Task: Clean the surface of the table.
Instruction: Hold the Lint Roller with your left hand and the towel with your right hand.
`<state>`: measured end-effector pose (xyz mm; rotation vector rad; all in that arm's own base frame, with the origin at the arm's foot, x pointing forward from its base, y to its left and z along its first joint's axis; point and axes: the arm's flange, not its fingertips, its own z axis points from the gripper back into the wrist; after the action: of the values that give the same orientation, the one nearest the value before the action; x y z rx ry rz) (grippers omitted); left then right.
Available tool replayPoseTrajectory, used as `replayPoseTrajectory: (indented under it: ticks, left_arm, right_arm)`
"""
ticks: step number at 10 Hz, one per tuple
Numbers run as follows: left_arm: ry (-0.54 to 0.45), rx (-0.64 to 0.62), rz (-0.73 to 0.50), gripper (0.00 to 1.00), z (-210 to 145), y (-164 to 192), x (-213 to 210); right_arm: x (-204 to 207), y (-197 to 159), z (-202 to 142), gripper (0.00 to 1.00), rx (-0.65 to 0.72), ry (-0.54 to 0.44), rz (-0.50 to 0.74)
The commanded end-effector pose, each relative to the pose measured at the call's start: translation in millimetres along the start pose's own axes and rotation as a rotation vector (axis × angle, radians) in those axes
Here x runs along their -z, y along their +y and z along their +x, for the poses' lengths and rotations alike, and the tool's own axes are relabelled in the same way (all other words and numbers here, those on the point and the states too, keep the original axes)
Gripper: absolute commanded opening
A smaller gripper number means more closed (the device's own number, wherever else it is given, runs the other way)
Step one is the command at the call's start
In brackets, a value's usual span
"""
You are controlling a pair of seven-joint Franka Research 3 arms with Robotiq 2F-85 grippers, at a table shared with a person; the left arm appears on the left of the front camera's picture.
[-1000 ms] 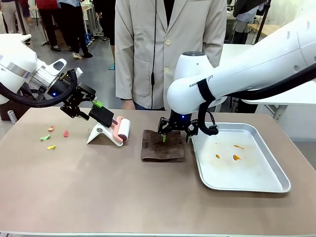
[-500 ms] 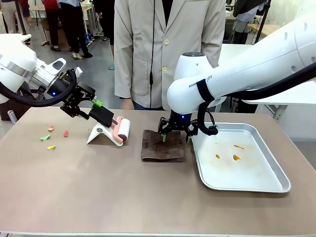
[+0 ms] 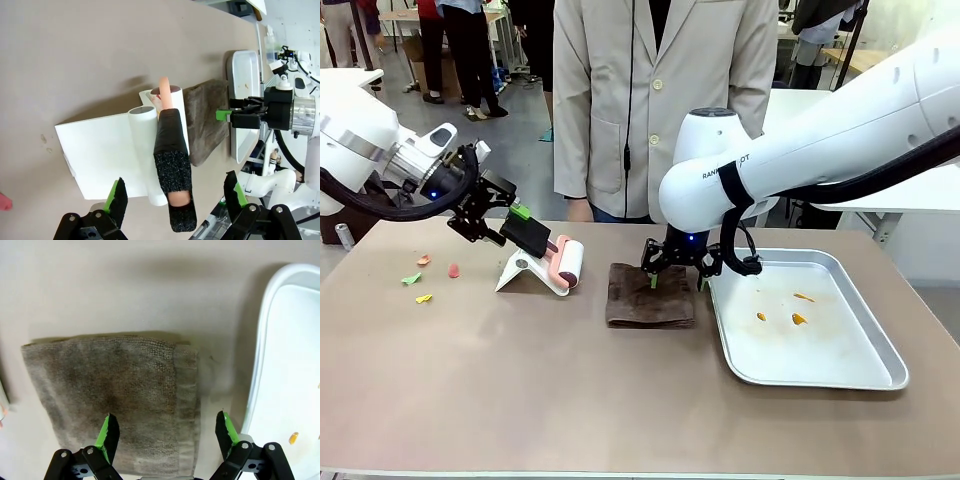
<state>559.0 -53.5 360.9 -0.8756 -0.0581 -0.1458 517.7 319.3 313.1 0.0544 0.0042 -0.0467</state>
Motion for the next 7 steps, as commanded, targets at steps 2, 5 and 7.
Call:
replayPoseTrajectory:
  ticks: [2, 5, 7]
  left_arm:
    - [-0.009, 0.026, -0.038, 1.00, 1.9, -0.8, 4.4]
    - [-0.006, 0.028, -0.039, 1.00, 2.7, -0.8, 6.0]
    - [-0.003, 0.027, -0.037, 1.00, 3.1, -0.9, 7.3]
  right_arm:
    - [2.8, 3.8, 3.8, 1.00, 0.021, 0.010, -0.021]
    - [6.7, 3.2, 5.1, 1.00, 0.022, 0.027, -0.019]
    - [8.5, 4.0, 6.0, 1.00, 0.019, 0.035, -0.016]
